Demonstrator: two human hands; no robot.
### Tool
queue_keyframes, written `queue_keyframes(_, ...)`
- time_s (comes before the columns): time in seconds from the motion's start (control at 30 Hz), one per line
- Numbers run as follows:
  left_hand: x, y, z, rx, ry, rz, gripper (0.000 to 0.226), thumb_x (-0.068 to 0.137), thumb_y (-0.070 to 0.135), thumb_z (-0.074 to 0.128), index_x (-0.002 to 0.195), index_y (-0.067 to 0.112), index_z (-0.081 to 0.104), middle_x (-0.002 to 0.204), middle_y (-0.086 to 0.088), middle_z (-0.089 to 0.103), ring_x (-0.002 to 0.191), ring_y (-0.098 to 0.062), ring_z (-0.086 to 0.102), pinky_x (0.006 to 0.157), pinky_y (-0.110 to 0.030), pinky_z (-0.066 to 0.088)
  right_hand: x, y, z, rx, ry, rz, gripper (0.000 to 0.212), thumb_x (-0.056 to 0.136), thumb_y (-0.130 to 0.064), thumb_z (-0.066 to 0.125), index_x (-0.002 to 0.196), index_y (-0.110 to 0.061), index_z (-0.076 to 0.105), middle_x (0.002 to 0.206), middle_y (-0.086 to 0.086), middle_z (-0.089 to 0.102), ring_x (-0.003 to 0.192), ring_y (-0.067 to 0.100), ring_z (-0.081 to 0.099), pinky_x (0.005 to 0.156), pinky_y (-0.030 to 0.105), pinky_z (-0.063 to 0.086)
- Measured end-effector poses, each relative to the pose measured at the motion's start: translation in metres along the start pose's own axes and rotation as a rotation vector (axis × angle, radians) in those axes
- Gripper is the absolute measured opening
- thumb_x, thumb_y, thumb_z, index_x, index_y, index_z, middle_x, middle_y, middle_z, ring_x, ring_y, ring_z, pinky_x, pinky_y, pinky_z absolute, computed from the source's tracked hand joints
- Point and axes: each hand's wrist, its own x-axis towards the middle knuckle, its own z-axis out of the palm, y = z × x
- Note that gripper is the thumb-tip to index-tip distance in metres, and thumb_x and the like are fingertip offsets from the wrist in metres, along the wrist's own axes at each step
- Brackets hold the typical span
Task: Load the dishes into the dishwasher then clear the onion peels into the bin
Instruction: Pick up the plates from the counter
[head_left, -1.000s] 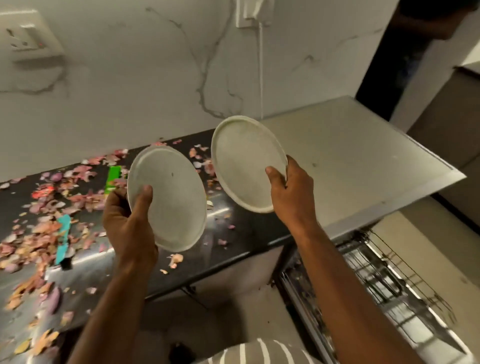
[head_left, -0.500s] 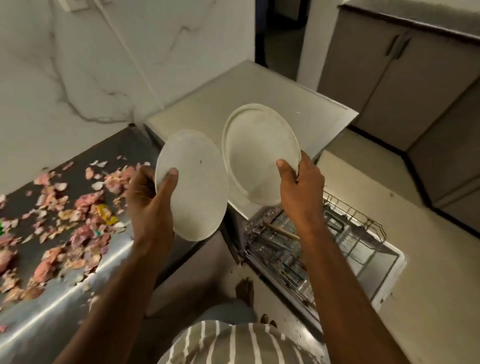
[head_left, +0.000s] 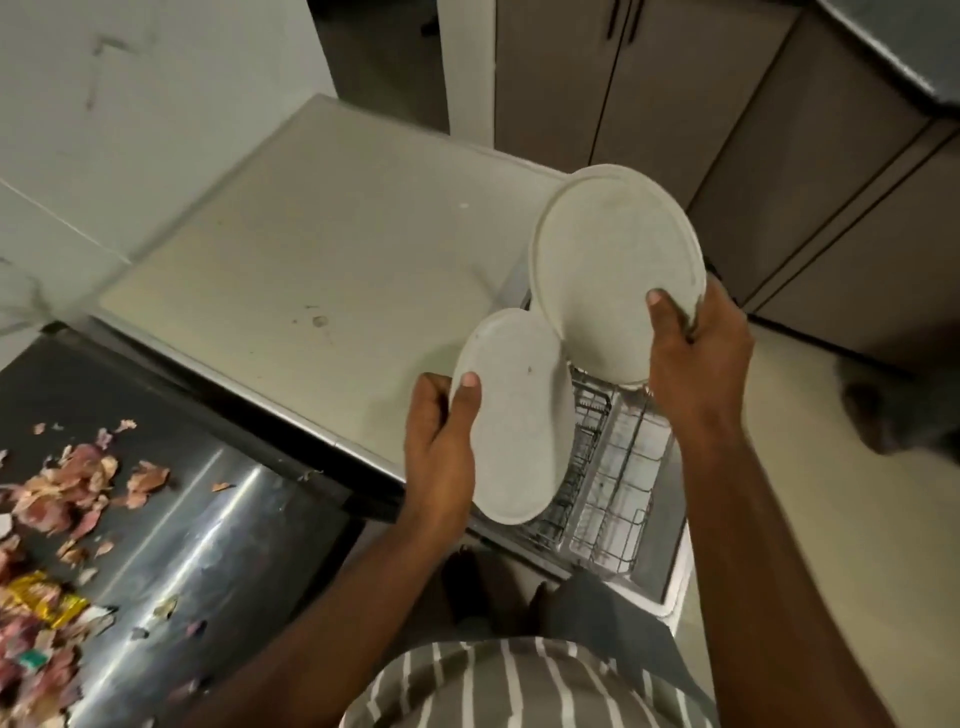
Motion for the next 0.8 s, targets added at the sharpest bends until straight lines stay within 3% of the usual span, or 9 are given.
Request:
queue_keyframes(0.17,0.01,-0.043,0.04,0.042,-0.063,-0.254,0.021,0.104,0.05,0.054,0.094,0.032,0.057,0.106,0.006,0.07,0.101,-0.013,0.067,0.089,-0.04,0.057,0.024,0.044,-0.016,-0.001,0.019,0.109,0.028,0.101,-0.029,0.063,0.124,-0.013,0.066,0.103,-0.004,0.067,0.093,0.005,0.059,0.068,0.001,0.04)
queue_keyframes(0.27,0.018,-0.074,0.064,0.086,-0.042,-0.419,0.023,0.107,0.052,0.048,0.106,0.03,0.056,0.118,-0.004,0.066,0.111,-0.024,0.064,0.102,-0.053,0.054,0.04,0.076,-0.02,0.056,0.026,0.173,0.034,0.1,-0.029,0.063,0.132,-0.017,0.065,0.111,-0.008,0.069,0.099,0.001,0.062,0.082,0.011,0.048)
queue_keyframes(0.37,0.024,-0.108,0.086,0.046,0.127,-0.624,0.037,0.108,0.052,0.044,0.133,0.025,0.048,0.133,-0.011,0.059,0.115,-0.032,0.061,0.103,-0.059,0.052,0.05,0.114,-0.017,0.053,0.001,0.231,0.03,0.099,-0.029,0.063,0.128,-0.019,0.067,0.108,-0.007,0.071,0.099,0.005,0.065,0.09,0.027,0.055)
queue_keyframes(0.43,0.03,-0.136,0.1,0.018,0.245,-0.732,0.037,0.109,0.046,0.045,0.138,0.024,0.045,0.135,-0.011,0.056,0.118,-0.037,0.058,0.101,-0.059,0.052,0.049,0.145,-0.009,0.042,-0.022,0.285,0.03,0.099,-0.032,0.063,0.126,-0.017,0.068,0.109,-0.005,0.072,0.101,0.011,0.068,0.094,0.038,0.058)
queue_keyframes(0.5,0.04,-0.165,0.113,-0.043,0.288,-0.816,0.035,0.109,0.035,0.049,0.139,0.018,0.048,0.133,-0.014,0.06,0.117,-0.039,0.061,0.1,-0.059,0.053,0.045,0.178,0.0,0.042,-0.049,0.349,0.031,0.101,-0.032,0.063,0.128,-0.018,0.067,0.109,-0.007,0.073,0.102,0.01,0.069,0.094,0.038,0.058)
queue_keyframes(0.57,0.048,-0.193,0.123,-0.135,0.308,-0.85,0.033,0.108,0.022,0.052,0.137,0.006,0.054,0.124,-0.019,0.066,0.108,-0.034,0.066,0.101,-0.056,0.054,0.041,0.208,0.006,0.041,-0.085,0.396,0.026,0.104,-0.029,0.062,0.127,-0.019,0.068,0.102,-0.015,0.071,0.095,-0.004,0.067,0.089,0.028,0.057)
queue_keyframes(0.67,0.069,-0.228,0.139,-0.177,0.324,-0.939,0.033,0.106,0.015,0.056,0.139,0.011,0.054,0.118,-0.015,0.065,0.1,-0.032,0.065,0.077,-0.049,0.061,0.035,0.258,0.014,0.011,-0.144,0.436,0.021,0.106,-0.023,0.06,0.125,-0.019,0.069,0.1,-0.021,0.069,0.09,-0.017,0.062,0.075,0.003,0.047)
queue_keyframes(0.73,0.088,-0.246,0.147,-0.207,0.275,-0.991,0.035,0.103,0.01,0.059,0.137,0.017,0.053,0.126,-0.016,0.062,0.1,-0.034,0.066,0.061,-0.045,0.064,0.033,0.284,0.022,-0.018,-0.147,0.468,0.021,0.106,-0.023,0.06,0.124,-0.021,0.069,0.101,-0.021,0.069,0.089,-0.02,0.061,0.073,0.003,0.046)
queue_keyframes(0.8,0.107,-0.264,0.155,-0.23,0.231,-0.983,0.035,0.101,0.005,0.062,0.135,0.013,0.055,0.123,-0.017,0.066,0.093,-0.03,0.074,0.059,-0.04,0.064,0.032,0.309,0.031,-0.033,-0.148,0.495,0.018,0.105,-0.022,0.06,0.121,-0.023,0.069,0.102,-0.016,0.07,0.086,-0.015,0.063,0.079,0.013,0.05)
